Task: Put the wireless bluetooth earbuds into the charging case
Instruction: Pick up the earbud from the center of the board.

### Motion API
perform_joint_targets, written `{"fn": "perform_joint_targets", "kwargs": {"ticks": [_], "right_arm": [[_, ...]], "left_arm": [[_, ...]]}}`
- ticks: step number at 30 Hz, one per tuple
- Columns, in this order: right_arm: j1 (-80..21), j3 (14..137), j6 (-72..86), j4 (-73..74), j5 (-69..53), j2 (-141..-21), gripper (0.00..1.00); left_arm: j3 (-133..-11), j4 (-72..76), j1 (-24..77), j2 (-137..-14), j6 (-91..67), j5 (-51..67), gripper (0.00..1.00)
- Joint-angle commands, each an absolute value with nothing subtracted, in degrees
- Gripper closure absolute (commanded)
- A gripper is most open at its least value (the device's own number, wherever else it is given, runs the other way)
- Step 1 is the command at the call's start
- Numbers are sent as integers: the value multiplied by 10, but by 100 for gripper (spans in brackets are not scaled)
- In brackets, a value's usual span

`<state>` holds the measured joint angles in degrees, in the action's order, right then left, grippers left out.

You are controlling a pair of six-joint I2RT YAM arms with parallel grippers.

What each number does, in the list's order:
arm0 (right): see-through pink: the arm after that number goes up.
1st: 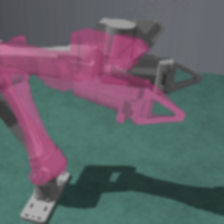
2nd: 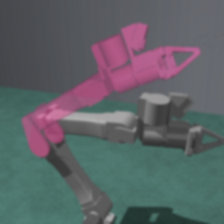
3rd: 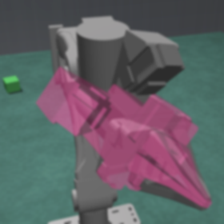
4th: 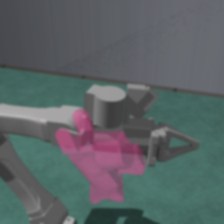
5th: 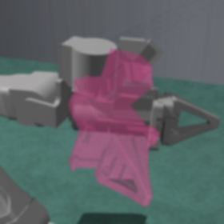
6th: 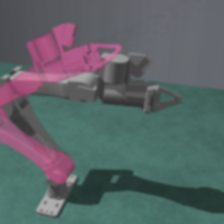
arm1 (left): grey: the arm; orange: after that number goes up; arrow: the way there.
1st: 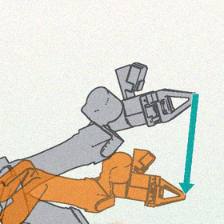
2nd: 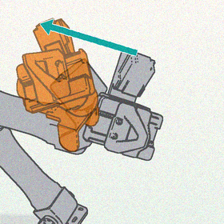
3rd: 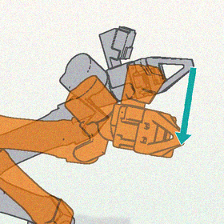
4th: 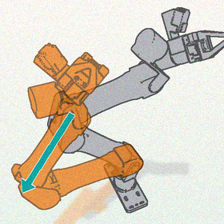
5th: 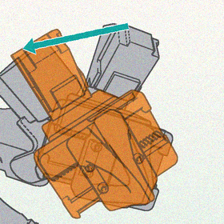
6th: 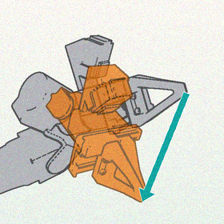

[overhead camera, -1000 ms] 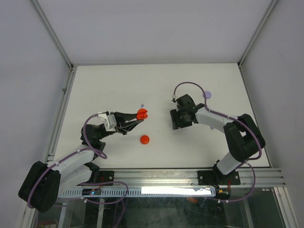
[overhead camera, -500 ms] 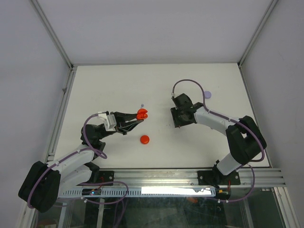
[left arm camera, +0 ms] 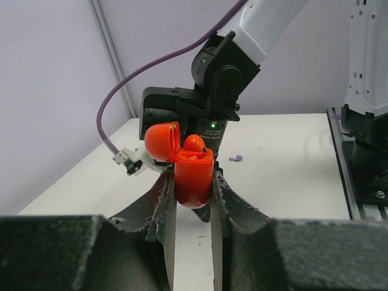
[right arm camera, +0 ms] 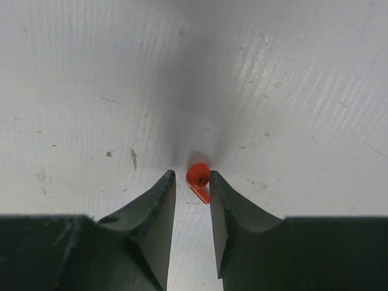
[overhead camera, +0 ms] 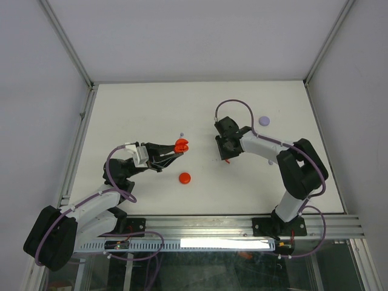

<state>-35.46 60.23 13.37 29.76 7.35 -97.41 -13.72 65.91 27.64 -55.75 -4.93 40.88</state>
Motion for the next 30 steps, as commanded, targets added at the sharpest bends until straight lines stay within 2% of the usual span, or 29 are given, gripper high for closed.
{"fn": "perform_joint_targets", "kwargs": {"ticks": [1,11,16,21,30], "right_arm": [[-359,627,133,308,82,-982,69],[-362,640,136,335,87,-1013,72],[-362,639,135,341,81,-1003,80],[-364,638,142,331,54,-957,85],[-366,666,168,298,-8,-840,87]], "left_arm": [[-154,686,271,-549,-50,418,90],[-155,684,271,-549,-49,418,90],[-156,681,271,-551,-48,418,90],[-153,678,271,-541,-48,409,90],[-150,691,271,-535,-61,373,89]]}}
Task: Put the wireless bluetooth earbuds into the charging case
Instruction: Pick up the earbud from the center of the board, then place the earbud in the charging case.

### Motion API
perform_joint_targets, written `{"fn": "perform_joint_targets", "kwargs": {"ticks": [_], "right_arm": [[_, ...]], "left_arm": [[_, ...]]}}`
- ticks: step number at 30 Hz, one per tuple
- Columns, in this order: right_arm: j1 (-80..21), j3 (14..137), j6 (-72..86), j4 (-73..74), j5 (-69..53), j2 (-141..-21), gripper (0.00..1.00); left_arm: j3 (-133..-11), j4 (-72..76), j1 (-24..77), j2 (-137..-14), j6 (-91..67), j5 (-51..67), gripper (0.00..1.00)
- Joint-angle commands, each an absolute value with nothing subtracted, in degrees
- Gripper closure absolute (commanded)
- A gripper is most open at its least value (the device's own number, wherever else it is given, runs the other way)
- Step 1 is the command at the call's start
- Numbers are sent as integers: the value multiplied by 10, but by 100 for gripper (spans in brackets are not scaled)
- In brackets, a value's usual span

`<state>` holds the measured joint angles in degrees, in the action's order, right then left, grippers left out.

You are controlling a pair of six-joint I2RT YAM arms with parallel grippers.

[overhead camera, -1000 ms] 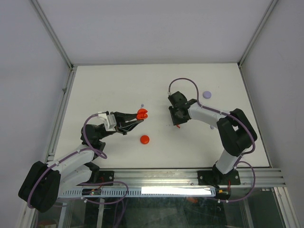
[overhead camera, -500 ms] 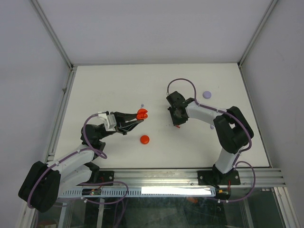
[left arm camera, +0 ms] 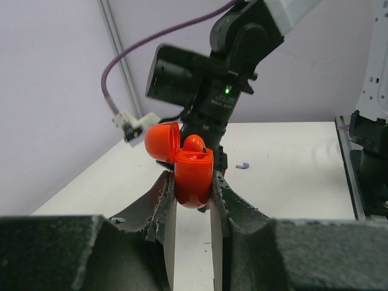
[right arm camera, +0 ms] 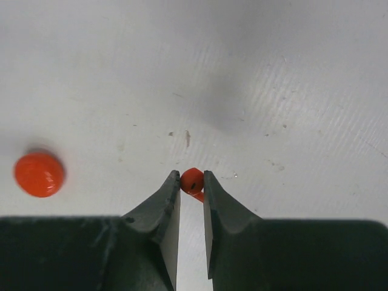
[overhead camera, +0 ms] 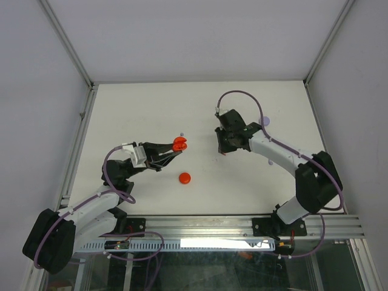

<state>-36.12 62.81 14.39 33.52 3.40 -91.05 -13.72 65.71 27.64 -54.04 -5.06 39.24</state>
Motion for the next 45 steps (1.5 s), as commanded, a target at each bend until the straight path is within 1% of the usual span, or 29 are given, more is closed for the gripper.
{"fn": "perform_joint_targets", "kwargs": {"ticks": [1,12,20,27,35,45], "right_arm": [[-367,668,173,289,-16,-827,88],[-394,641,244,106,-89,-669,88],[-414,597,337,-36,-133,-613,88],[-453,552,397,-161,-153,-600,89],[-507,505,436,-294,-157,-621,91],[-543,505,427,-324,-129,-662,92]], "left_arm": [[-149,696,271,-537,-61,369,89],[-154,754,271,-579,-47,344,89],[-151,795,271,-610,-27,341,88],[-138,813,271,-598,-17,337,88],[-126,818,271,-579,-26,322,88],[-124,828,270,-572,-39,333,88]]}}
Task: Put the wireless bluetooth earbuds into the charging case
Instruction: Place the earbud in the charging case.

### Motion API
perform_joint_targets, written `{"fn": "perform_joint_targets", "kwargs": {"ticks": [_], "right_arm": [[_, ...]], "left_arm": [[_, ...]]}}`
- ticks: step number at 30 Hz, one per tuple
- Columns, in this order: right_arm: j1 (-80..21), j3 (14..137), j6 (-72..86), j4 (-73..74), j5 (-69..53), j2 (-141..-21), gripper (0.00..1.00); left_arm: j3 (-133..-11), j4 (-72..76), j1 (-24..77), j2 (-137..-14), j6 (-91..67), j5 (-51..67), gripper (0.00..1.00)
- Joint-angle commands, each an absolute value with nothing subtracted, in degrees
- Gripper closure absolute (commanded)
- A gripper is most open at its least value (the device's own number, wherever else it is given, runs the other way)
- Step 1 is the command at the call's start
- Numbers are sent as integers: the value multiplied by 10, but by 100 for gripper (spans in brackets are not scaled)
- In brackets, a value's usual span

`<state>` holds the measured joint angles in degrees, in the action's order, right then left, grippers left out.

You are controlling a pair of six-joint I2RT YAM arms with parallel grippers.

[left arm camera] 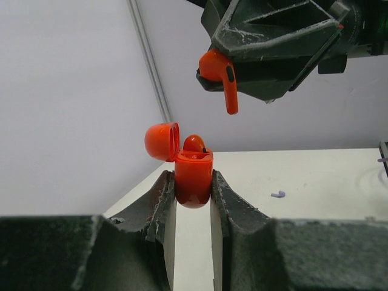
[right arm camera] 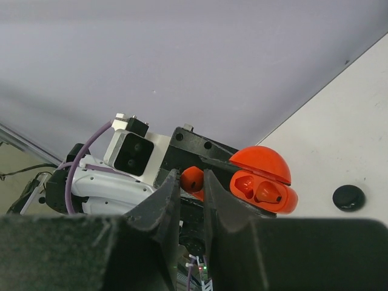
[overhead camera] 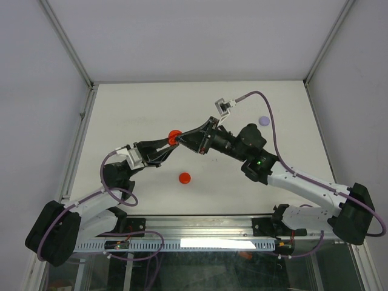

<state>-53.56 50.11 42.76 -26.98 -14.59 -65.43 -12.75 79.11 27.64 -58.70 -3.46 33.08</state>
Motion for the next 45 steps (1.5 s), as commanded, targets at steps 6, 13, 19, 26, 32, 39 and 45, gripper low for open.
{"fn": "perform_joint_targets", "kwargs": {"ticks": [6,13,19,26,32,39,45], "right_arm": [[-546,497,417,-326,-101,-665,93],[-550,495,415,-324,-94,-675,93],[-555,496,417,-324,-99,-686,93],[-557,483,403,-321,-72,-678,93],[-557,466,402,-329,-47,-667,93],[-559,470,407,-325,-57,-673,92],[-563,471,404,-296,-46,-661,86]], "left_arm": [[-123,830,271,-566,-45,335,87],[-122,840,271,-567,-55,340,87],[-120,844,271,-565,-62,338,87],[-120,849,271,-563,-71,333,87],[-120,852,271,-564,-76,337,87],[-119,857,271,-565,-82,326,87],[-117,871,271,-569,-118,274,88]]}}
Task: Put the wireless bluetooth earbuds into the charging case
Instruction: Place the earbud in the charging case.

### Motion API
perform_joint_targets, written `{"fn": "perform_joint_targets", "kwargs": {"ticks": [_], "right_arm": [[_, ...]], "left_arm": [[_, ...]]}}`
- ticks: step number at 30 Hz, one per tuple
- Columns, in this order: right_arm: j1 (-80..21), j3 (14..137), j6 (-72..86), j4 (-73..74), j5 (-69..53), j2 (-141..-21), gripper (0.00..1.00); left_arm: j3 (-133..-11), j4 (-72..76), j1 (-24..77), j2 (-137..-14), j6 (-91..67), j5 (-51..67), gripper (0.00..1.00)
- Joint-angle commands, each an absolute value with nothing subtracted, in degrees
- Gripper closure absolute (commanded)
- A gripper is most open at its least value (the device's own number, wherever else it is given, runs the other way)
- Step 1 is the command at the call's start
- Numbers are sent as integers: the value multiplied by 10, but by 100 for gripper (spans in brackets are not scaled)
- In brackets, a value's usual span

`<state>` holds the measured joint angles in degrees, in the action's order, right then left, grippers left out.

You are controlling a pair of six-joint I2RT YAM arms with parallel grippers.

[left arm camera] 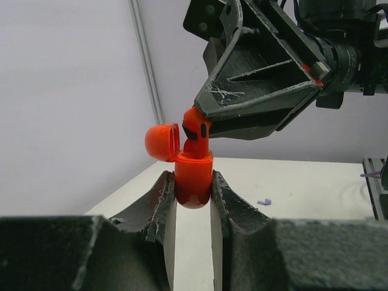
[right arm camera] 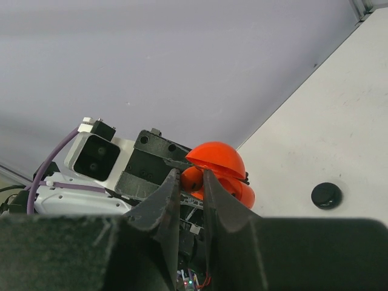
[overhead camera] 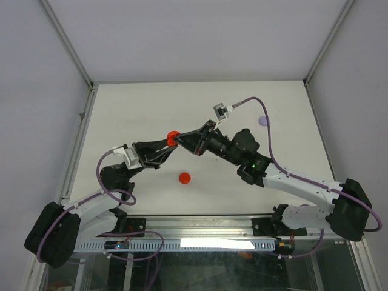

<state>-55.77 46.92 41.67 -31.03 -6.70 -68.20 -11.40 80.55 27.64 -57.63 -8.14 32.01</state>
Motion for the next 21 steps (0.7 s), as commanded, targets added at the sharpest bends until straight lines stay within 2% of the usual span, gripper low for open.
{"fn": "perform_joint_targets", "kwargs": {"ticks": [1,21], "right_arm": [[-564,471,404,-291,-43,-659,85],[-595,533,396,-151,11,-666,79]], "left_arm": [[-116,876,271,-571,-125,266,88],[-115,864,271,-580,-112,284,87]]}}
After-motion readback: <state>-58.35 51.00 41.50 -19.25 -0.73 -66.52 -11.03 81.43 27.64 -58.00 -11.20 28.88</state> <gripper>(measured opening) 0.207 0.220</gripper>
